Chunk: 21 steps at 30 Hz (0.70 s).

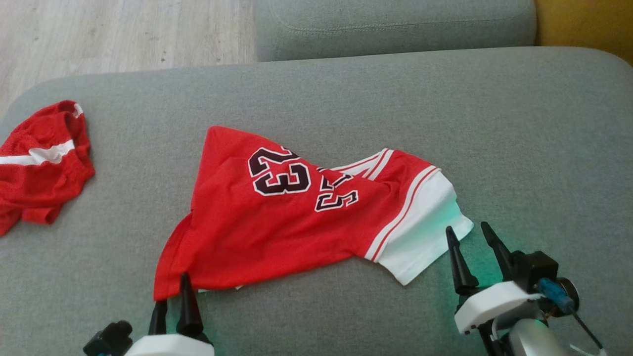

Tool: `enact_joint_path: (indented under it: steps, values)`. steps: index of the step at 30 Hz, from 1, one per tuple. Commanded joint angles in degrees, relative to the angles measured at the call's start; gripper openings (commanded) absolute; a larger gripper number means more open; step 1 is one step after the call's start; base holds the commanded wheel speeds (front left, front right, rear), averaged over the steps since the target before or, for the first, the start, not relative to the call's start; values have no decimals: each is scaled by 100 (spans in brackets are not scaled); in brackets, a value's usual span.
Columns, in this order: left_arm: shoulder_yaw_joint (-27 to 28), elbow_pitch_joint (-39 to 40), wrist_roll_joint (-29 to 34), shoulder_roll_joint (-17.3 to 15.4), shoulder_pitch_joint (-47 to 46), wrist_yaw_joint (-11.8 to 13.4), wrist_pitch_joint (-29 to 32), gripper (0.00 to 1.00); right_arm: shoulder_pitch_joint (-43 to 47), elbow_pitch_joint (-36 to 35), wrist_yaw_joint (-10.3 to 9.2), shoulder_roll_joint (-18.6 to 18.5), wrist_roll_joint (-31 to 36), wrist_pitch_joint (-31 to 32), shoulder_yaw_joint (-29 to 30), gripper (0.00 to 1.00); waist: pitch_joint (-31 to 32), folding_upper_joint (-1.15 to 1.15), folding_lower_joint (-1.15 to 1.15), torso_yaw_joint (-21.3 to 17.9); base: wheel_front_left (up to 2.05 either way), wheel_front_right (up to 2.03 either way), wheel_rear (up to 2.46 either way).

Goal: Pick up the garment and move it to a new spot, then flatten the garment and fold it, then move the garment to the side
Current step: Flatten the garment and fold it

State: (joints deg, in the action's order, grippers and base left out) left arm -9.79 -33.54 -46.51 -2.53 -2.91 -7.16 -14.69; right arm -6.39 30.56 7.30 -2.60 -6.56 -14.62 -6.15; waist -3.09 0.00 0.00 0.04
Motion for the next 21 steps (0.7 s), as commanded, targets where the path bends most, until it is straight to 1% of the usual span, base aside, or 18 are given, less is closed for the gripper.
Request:
enact_joint_path:
  steps: [1, 2, 3, 4, 7, 12, 15, 19, 21]
  values:
    - [160, 129, 11, -35, -152, -32, -30, 94, -175, -140, 19, -28, -39, -38, -151, 100, -21, 0, 0, 6, 0, 0, 0]
    - [160, 109, -1, -35, -179, -32, -30, 74, -183, -143, 19, -28, -43, -38, -154, 100, -37, 0, 0, 8, 0, 0, 0]
    - [145, 96, -2, -35, -212, -32, -30, 41, -193, -144, 19, -28, -46, -38, -154, 100, -54, 0, 0, 11, 0, 0, 0]
    - [130, 89, 18, -35, -252, -32, -30, 0, -205, -141, 19, -28, -45, -38, -148, 100, -75, 0, 0, 13, 0, 0, 0]
    - [219, 80, 192, -35, -356, -32, -30, 0, -232, -53, 19, -28, -36, -38, -61, 100, -112, 0, 0, 20, 0, 0, 0]
    - [413, 153, 573, -35, -404, -33, -30, 0, -461, 300, 19, -28, -13, -38, 241, 100, -220, 0, 0, 67, 0, 0, 0]
    - [401, 200, 561, -35, -397, -33, -30, 0, -627, 477, 19, -28, 23, -38, 359, 100, -266, 0, 0, 120, 0, 0, 0]
    - [265, 246, 537, -35, -447, -33, -30, 0, -963, 962, 19, -28, 102, -38, 509, 100, -372, 0, 0, 264, 0, 0, 0]
    - [207, 263, 531, -35, -483, -33, -30, 0, -1101, 1331, 19, -28, 171, -37, 576, 100, -420, 0, 0, 327, 0, 0, 0]
